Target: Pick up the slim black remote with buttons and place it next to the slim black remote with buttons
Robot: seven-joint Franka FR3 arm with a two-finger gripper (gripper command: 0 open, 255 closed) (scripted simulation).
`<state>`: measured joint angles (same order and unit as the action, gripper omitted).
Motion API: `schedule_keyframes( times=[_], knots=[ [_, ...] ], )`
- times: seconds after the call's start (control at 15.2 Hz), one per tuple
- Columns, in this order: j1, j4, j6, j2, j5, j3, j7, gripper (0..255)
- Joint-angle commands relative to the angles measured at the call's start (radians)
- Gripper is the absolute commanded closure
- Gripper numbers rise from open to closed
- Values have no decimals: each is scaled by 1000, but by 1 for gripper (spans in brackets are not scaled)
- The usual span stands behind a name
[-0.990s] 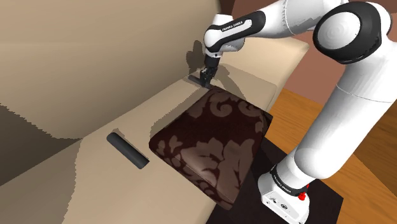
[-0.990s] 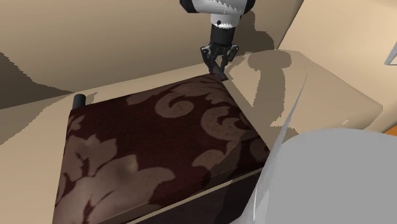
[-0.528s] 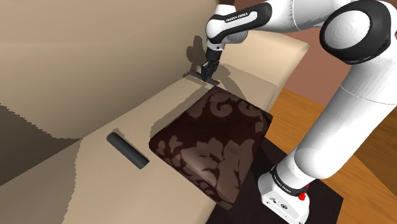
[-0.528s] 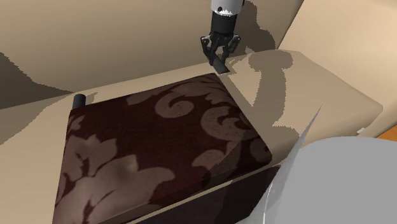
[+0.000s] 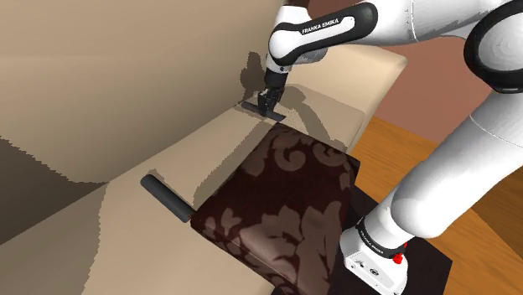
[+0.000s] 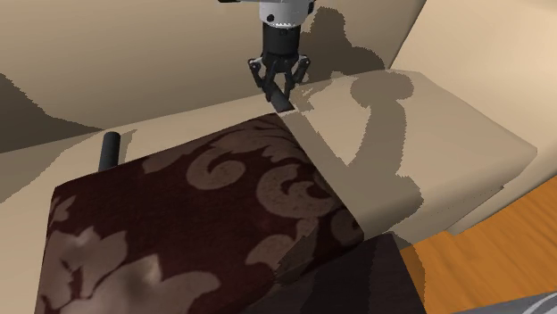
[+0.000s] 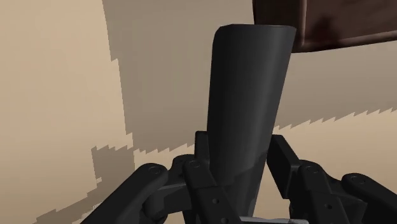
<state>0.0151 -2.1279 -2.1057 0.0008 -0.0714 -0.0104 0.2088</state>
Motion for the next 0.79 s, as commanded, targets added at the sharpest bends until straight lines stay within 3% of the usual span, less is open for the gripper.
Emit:
schedule_keyframes(
  times=[0.0,0.73],
  knots=[
    [24,-37,-9,-30,-2,24,-48,255],
    [149,-184,-37,-167,-37,169,-295,255]
  ],
)
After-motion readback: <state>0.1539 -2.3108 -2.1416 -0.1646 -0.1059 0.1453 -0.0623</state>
